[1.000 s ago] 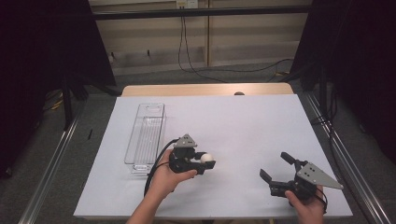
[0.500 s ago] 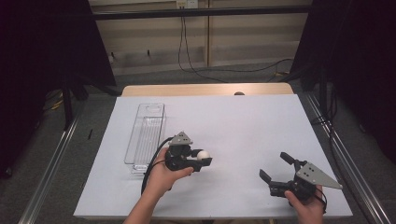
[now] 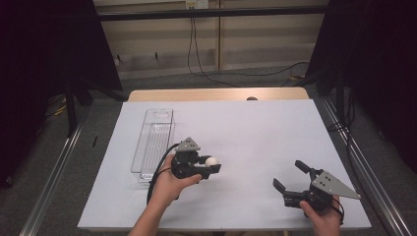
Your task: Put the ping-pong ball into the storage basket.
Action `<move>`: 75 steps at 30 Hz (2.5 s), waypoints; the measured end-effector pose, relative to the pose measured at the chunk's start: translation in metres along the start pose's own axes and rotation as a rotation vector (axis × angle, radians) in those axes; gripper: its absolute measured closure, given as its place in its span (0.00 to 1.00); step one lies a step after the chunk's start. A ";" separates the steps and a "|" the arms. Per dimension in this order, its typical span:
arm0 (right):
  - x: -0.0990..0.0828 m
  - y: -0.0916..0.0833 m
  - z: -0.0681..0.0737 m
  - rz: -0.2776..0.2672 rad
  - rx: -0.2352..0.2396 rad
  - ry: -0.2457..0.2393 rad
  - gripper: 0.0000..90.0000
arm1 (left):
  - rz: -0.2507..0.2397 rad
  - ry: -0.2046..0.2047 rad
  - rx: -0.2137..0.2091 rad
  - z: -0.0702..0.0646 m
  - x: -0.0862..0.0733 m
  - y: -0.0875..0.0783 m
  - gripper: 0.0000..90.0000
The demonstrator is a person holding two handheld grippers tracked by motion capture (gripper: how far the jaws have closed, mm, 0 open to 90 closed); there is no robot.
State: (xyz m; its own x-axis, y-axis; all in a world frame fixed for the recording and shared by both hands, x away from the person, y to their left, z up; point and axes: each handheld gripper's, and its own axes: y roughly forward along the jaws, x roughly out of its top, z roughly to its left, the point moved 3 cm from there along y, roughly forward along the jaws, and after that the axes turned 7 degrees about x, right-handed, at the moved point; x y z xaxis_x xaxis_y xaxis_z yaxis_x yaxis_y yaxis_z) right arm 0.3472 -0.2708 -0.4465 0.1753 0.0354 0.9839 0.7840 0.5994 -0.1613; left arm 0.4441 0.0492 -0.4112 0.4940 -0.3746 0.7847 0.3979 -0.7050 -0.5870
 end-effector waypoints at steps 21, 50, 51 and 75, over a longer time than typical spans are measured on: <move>0.000 0.000 0.000 0.001 0.004 -0.002 0.03 | -0.011 -0.011 0.009 0.007 0.001 -0.005 0.57; 0.000 0.000 0.000 0.006 0.007 -0.008 0.03 | -0.024 -0.032 0.029 0.018 0.003 -0.016 0.57; 0.000 0.000 0.001 0.007 0.006 -0.008 0.03 | -0.032 -0.035 0.027 0.018 0.003 -0.016 0.57; 0.000 0.000 0.001 0.006 0.008 -0.008 0.03 | -0.040 -0.043 0.057 0.027 0.004 -0.025 0.57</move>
State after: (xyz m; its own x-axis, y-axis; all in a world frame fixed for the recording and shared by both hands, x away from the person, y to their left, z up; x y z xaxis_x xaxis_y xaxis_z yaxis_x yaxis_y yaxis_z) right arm 0.3469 -0.2702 -0.4465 0.1750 0.0456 0.9835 0.7784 0.6053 -0.1666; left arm 0.4573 0.0814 -0.3989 0.5094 -0.3196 0.7990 0.4610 -0.6827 -0.5670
